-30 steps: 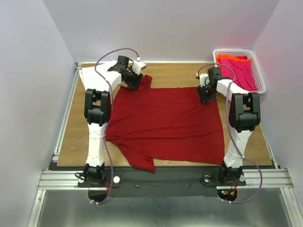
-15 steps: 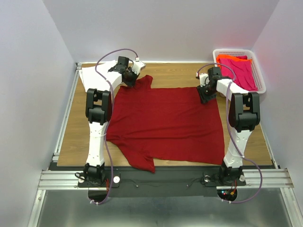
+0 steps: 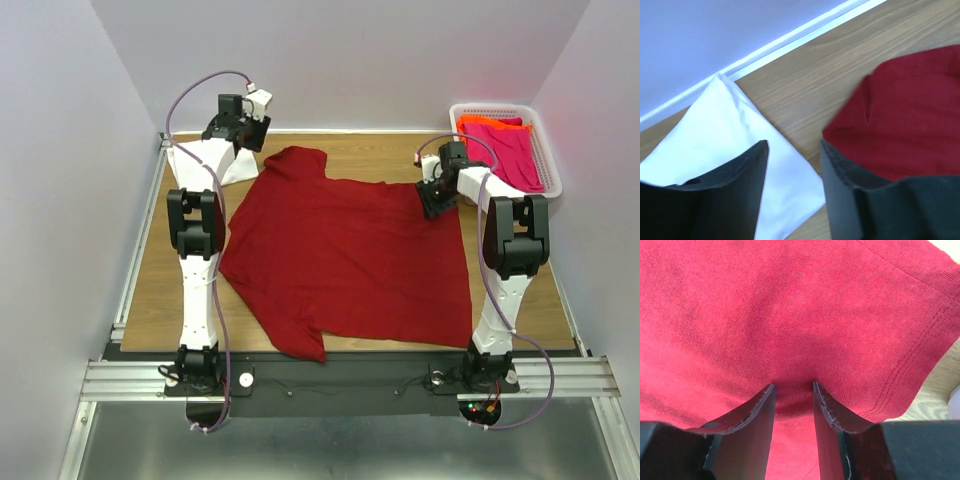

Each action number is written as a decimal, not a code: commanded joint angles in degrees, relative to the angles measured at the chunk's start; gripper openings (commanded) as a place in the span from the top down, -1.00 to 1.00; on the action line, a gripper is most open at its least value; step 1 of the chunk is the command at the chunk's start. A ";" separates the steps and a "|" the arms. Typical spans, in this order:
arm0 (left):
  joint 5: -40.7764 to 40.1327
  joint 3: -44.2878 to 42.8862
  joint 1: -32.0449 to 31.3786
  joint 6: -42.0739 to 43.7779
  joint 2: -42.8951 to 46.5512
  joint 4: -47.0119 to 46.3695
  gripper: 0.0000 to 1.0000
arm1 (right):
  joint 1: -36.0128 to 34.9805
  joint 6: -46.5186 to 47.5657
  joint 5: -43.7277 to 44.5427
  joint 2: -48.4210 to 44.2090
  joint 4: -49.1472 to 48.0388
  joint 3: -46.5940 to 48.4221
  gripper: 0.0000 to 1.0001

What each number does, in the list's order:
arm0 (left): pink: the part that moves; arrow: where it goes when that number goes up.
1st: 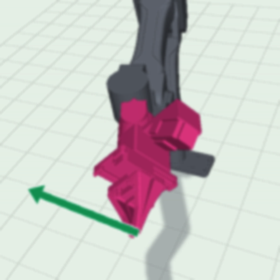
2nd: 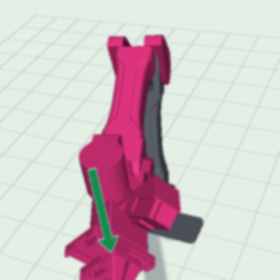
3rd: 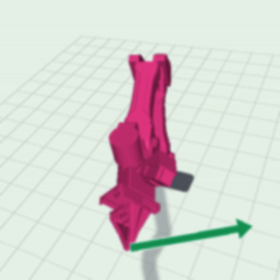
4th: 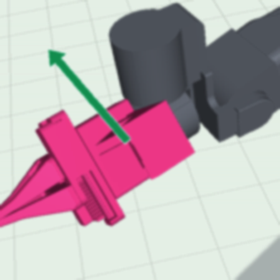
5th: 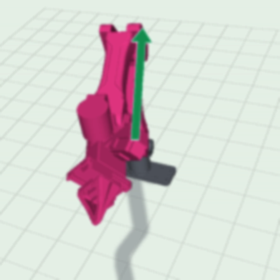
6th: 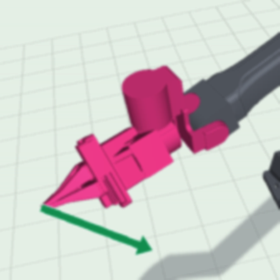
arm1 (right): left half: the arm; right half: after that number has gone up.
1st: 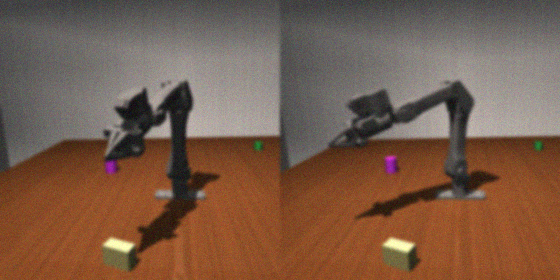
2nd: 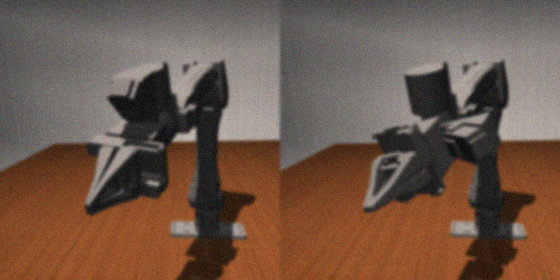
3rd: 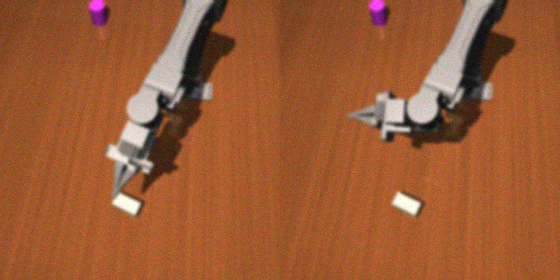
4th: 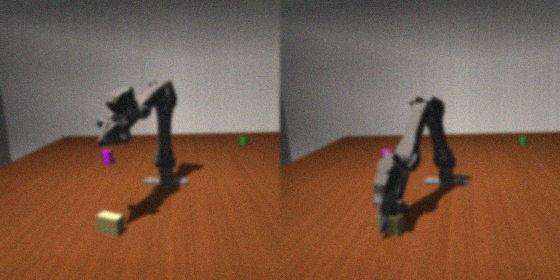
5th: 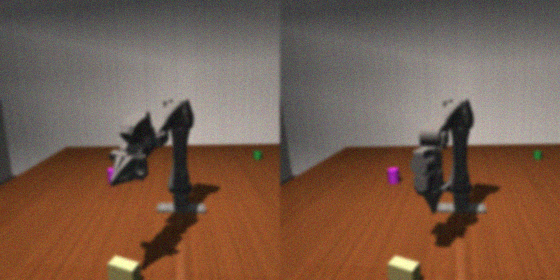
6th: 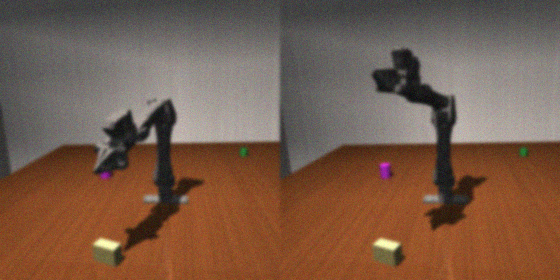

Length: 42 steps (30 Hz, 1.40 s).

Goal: Fold and stack the t-shirts
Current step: Flatten the tshirt out

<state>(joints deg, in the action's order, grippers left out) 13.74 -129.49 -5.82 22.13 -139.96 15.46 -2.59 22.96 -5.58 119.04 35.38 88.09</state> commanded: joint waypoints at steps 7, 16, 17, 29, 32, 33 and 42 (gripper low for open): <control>-0.46 12.41 5.39 -3.15 11.19 -1.66 -0.18 | 1.27 1.12 4.18 4.53 3.74 -0.64 0.17; -4.24 19.45 11.71 -4.64 11.12 1.67 -0.07 | 1.36 0.77 4.27 5.14 3.74 0.67 0.17; -4.68 18.93 12.06 -4.55 9.81 2.46 -0.07 | 1.36 0.60 4.09 5.32 3.74 0.94 0.17; -9.51 8.21 16.81 -1.39 0.39 8.26 -0.01 | 1.36 -0.46 3.83 9.54 3.82 7.00 0.17; -11.10 6.19 17.25 0.10 -0.75 8.09 -0.01 | 1.27 -0.72 3.65 10.33 3.82 8.23 0.17; -11.97 4.96 17.42 1.06 -1.45 8.00 -0.03 | 1.36 -0.90 3.65 10.68 3.91 8.58 0.17; -3.91 5.09 17.96 4.24 6.41 5.65 -0.30 | 1.36 -1.95 2.95 13.23 4.09 13.76 0.17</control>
<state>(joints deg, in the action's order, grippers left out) 5.02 -126.61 11.64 24.34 -142.76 22.48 -1.98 21.61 -4.73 126.85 39.99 100.84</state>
